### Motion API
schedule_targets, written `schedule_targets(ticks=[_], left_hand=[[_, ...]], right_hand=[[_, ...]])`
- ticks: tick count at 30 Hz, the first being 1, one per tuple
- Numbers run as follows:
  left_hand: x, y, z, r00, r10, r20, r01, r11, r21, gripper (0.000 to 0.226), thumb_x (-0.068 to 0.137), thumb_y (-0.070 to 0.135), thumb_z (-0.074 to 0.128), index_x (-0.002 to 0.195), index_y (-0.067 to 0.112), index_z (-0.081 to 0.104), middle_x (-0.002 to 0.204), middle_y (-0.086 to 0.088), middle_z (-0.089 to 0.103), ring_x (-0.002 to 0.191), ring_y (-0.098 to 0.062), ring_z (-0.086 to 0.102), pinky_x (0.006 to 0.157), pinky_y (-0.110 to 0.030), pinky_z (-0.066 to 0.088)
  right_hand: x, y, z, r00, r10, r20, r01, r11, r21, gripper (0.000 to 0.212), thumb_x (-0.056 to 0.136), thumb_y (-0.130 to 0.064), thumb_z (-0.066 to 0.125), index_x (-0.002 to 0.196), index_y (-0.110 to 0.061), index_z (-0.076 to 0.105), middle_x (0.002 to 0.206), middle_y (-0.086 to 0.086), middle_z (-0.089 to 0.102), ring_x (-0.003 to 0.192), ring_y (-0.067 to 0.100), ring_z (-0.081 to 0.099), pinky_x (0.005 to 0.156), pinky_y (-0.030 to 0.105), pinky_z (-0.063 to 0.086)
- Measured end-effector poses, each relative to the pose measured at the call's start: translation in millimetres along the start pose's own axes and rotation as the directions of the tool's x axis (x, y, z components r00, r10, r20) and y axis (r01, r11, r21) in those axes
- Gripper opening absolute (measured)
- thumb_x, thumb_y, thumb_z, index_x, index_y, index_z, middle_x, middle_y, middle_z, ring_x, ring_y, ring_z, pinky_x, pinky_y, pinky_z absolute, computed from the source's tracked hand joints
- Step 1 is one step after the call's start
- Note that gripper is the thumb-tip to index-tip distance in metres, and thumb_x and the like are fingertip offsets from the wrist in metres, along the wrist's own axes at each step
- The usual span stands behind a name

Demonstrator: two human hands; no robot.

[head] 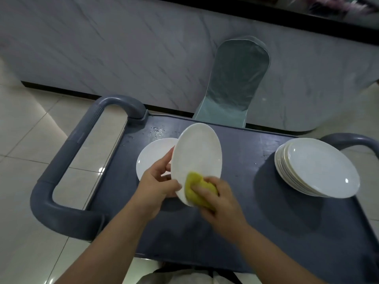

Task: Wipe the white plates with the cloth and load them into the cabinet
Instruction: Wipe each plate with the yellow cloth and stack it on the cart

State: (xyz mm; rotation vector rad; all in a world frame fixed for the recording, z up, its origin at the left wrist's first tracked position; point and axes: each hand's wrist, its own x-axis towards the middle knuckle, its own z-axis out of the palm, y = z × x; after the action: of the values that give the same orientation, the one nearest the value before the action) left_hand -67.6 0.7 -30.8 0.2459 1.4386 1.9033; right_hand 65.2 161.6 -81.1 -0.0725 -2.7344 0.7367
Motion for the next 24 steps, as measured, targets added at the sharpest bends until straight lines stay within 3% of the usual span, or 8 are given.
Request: schedule_targets(ticks=[3, 5, 10, 13, 16, 18, 21, 24], left_hand=[[-7.9, -4.2, 8.0, 1.000, -0.018, 0.023, 0.016, 0.997, 0.072, 0.082, 0.062, -0.008, 0.061, 0.119, 0.050, 0.064, 0.119, -0.016, 0.055, 0.087, -0.016, 0.066, 0.072, -0.043, 0.059], [-12.5, -10.7, 20.7, 0.996, -0.059, 0.069, 0.051, 0.993, 0.106, 0.082, 0.061, -0.004, 0.060, 0.122, 0.051, 0.062, 0.120, -0.016, 0.054, 0.085, -0.015, 0.063, 0.071, -0.042, 0.055], [-2.4, -9.9, 30.6, 0.996, -0.065, 0.065, 0.064, 0.998, 0.017, 0.078, 0.062, -0.006, 0.059, 0.125, 0.040, 0.063, 0.116, -0.007, 0.066, 0.096, -0.026, 0.064, 0.079, -0.051, 0.056], [1.6, -3.0, 16.3, 0.999, -0.029, -0.020, 0.030, 0.998, 0.050, 0.076, 0.064, -0.008, 0.058, 0.122, 0.041, 0.066, 0.114, -0.009, 0.066, 0.093, -0.022, 0.067, 0.069, -0.040, 0.059], [4.8, 5.3, 4.5, 0.994, 0.068, -0.084, -0.050, 0.979, 0.196, 0.060, 0.072, -0.002, 0.064, 0.112, 0.041, 0.071, 0.107, 0.004, 0.071, 0.089, -0.015, 0.069, 0.064, -0.031, 0.057], [9.2, 12.1, 2.9, 0.982, 0.160, -0.103, -0.128, 0.955, 0.267, 0.040, 0.088, 0.003, 0.065, 0.107, 0.037, 0.072, 0.103, 0.008, 0.074, 0.090, -0.010, 0.069, 0.066, -0.024, 0.056], [14.3, 20.6, 15.3, 0.940, 0.319, -0.120, -0.228, 0.851, 0.474, 0.022, 0.096, 0.018, 0.060, 0.091, 0.036, 0.071, 0.086, 0.021, 0.071, 0.078, 0.006, 0.063, 0.066, -0.008, 0.046], [16.7, 18.7, 37.0, 0.869, 0.492, 0.042, -0.349, 0.552, 0.757, 0.017, 0.092, 0.028, 0.059, 0.075, 0.028, 0.059, 0.068, 0.013, 0.061, 0.069, -0.005, 0.054, 0.059, -0.012, 0.037]], right_hand=[[-18.0, 46.6, -19.6, 0.974, 0.222, -0.052, -0.224, 0.974, -0.037, 0.052, 0.075, 0.000, 0.072, 0.124, -0.015, 0.065, 0.127, 0.018, 0.051, 0.109, 0.040, 0.053, 0.093, 0.050, 0.048], [12.5, 59.2, -36.1, 0.920, 0.346, -0.181, -0.354, 0.935, -0.009, 0.052, 0.078, -0.001, 0.073, 0.126, -0.015, 0.063, 0.127, 0.016, 0.050, 0.111, 0.035, 0.049, 0.100, 0.045, 0.041], [47.5, 5.3, -27.6, 0.977, -0.008, -0.211, 0.004, 1.000, -0.021, 0.042, 0.084, -0.029, 0.060, 0.126, -0.032, 0.057, 0.135, 0.005, 0.045, 0.112, 0.021, 0.040, 0.101, 0.023, 0.028], [-1.5, 17.0, -20.2, 0.990, -0.133, -0.057, 0.131, 0.991, -0.032, 0.047, 0.081, -0.019, 0.066, 0.125, -0.030, 0.057, 0.134, 0.002, 0.044, 0.108, 0.026, 0.047, 0.098, 0.031, 0.039], [-20.6, 49.1, -42.8, 0.979, 0.178, -0.097, -0.172, 0.983, 0.064, 0.051, 0.076, 0.000, 0.070, 0.118, -0.029, 0.065, 0.124, -0.003, 0.052, 0.109, 0.031, 0.055, 0.094, 0.045, 0.048], [-10.0, 54.2, -67.5, 0.908, 0.377, -0.183, -0.317, 0.904, 0.289, 0.048, 0.081, -0.013, 0.067, 0.118, -0.042, 0.057, 0.118, -0.009, 0.055, 0.110, 0.019, 0.056, 0.095, 0.038, 0.047], [24.6, 42.2, -106.3, 0.884, 0.388, -0.259, -0.227, 0.844, 0.487, 0.049, 0.084, -0.034, 0.063, 0.128, -0.050, 0.050, 0.125, -0.024, 0.056, 0.114, -0.003, 0.054, 0.093, 0.015, 0.045], [61.9, 6.0, -118.9, 0.981, 0.171, -0.092, -0.131, 0.932, 0.337, 0.051, 0.080, -0.044, 0.066, 0.128, -0.046, 0.052, 0.123, -0.027, 0.054, 0.114, -0.004, 0.051, 0.093, 0.007, 0.038]])
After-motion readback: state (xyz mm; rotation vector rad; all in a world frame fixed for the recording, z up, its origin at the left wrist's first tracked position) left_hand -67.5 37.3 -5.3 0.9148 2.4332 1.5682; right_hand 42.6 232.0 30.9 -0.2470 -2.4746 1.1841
